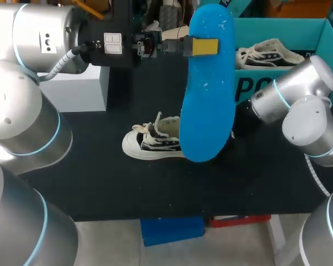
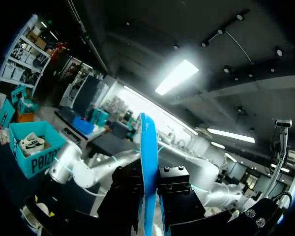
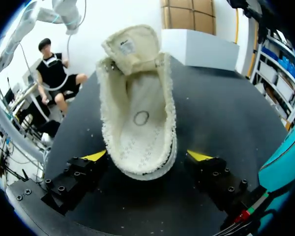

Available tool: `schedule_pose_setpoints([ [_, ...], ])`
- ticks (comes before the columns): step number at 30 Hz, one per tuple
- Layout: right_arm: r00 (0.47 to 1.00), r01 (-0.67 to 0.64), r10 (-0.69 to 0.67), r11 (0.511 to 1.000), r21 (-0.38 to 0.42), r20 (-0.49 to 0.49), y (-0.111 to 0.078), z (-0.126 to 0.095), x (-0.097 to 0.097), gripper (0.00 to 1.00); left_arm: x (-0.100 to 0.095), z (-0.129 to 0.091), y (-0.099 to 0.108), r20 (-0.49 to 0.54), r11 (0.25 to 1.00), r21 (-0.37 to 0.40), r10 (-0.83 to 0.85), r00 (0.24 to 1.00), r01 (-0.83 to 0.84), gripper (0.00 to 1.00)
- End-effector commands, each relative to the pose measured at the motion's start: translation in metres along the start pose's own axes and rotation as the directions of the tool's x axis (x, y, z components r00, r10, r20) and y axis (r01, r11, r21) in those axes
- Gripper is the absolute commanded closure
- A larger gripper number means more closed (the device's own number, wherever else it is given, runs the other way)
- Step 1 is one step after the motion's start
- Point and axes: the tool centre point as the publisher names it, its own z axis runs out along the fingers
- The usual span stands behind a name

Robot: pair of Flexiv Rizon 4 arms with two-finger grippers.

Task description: Take the shoe out of the shoebox, open the shoe tongue, remove and reinsert the insole, then place the shoe into the shoebox

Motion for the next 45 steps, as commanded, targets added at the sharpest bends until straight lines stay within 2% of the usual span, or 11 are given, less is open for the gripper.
schedule_pose_setpoints([
  [1, 1.0, -0.018, 0.012, 0.953, 0.304, 0.023, 0.009, -0.008, 0.001, 0.0, 0.001, 0.0, 0.001, 0.004, 1.0, -0.001, -0.002, 1.0, 0.002, 1.0],
  [9, 0.998, -0.006, -0.024, 0.874, 0.486, 0.055, 0.019, -0.013, 0.002, 0.0, 0.001, 0.0, 0.001, 0.004, 1.0, -0.001, -0.002, 1.0, 0.002, 1.0],
  [17, 0.997, -0.001, -0.043, 0.813, 0.582, 0.061, 0.023, -0.012, 0.003, 0.0, 0.001, 0.0, 0.001, 0.004, 1.0, -0.001, -0.002, 1.0, 0.002, 1.0],
  [29, 0.997, 0.018, -0.065, 0.781, 0.624, 0.052, 0.026, 0.001, 0.001, 0.0, 0.001, 0.0, 0.001, 0.004, 1.0, -0.001, -0.002, 1.0, 0.002, 1.0],
  [36, 0.997, 0.029, -0.068, 0.783, 0.621, 0.04, 0.027, 0.007, -0.001, 0.0, 0.001, 0.0, 0.001, 0.004, 1.0, -0.001, -0.002, 1.0, 0.002, 1.0],
  [41, 0.997, 0.027, -0.063, 0.784, 0.62, 0.036, 0.029, 0.006, -0.001, 0.0, 0.001, 0.0, 0.001, 0.004, 1.0, -0.001, -0.002, 1.0, 0.002, 1.0],
  [45, 0.998, 0.024, -0.054, 0.777, 0.629, 0.028, 0.032, -0.004, 0.002, 0.0, 0.001, 0.0, 0.001, 0.004, 1.0, -0.001, -0.002, 1.0, 0.002, 1.0],
])
